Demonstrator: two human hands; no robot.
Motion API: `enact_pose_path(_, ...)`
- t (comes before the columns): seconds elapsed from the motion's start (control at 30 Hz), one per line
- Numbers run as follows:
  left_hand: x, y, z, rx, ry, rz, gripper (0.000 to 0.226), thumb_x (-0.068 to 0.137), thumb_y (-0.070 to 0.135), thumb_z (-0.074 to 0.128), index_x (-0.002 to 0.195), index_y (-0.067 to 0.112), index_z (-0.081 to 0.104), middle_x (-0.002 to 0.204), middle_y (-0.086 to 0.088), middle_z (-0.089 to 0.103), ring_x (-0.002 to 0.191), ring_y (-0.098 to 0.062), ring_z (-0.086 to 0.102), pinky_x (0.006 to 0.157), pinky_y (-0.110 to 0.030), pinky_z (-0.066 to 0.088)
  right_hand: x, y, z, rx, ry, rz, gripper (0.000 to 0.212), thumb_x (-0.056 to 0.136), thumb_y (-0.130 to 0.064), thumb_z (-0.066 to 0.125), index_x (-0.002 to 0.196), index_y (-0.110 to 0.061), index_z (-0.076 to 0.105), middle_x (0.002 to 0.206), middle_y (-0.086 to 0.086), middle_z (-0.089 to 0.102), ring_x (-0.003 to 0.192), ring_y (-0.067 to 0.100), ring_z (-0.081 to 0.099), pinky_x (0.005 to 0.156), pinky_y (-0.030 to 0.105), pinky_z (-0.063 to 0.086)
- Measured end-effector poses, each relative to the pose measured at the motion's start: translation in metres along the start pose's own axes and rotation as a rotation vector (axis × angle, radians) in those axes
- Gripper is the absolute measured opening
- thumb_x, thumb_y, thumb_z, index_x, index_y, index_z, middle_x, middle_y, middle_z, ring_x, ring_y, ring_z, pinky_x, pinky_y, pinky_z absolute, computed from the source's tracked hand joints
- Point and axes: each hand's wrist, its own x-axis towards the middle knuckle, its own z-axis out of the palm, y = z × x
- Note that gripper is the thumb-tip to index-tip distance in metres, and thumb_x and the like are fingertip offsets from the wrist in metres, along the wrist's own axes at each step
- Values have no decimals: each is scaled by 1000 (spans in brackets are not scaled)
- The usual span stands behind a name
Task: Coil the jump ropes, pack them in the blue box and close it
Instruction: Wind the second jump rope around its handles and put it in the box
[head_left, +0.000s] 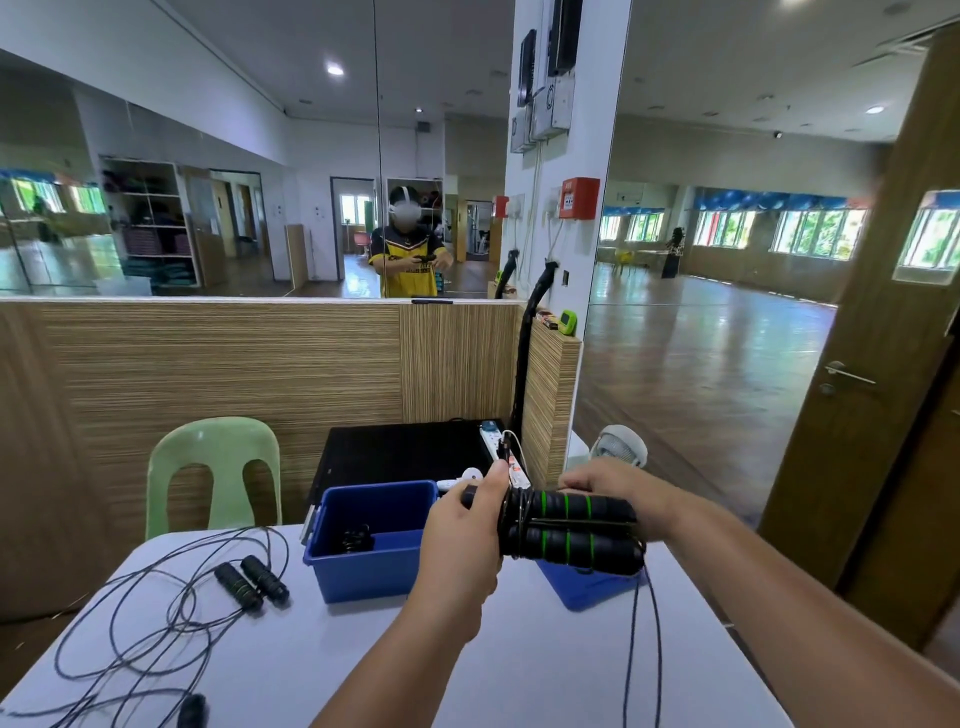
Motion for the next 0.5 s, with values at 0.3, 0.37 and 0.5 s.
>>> enact_pose_path(0.3,2,-7,-2,105,10,131,50,98,53,57,85,5,66,59,7,60,51,-1,52,53,-21,39,9,-39,-48,-181,-97,-104,47,93,-51,68,62,-19,52,59,-7,38,56,13,37,59,33,34)
enact_pose_path(0.37,3,-8,-2,108,6,145,47,99,50,57,81,8,67,59,6,63,51,2,54,49,-14,40,7,-47,-50,-171,-87,-95,51,97,-50,62,62,-15,49,62,0,35,56,16,33,58,33,31)
enact_pose_path(0.5,7,-12,-4,111,25,145,43,100,46,58,72,14,60,52,10,58,46,3,53,43,-11,37,3,-54,-49,-60,-49,-26,51,103,-42,55,71,-2,64,54,-3,42,47,12,32,48,24,30)
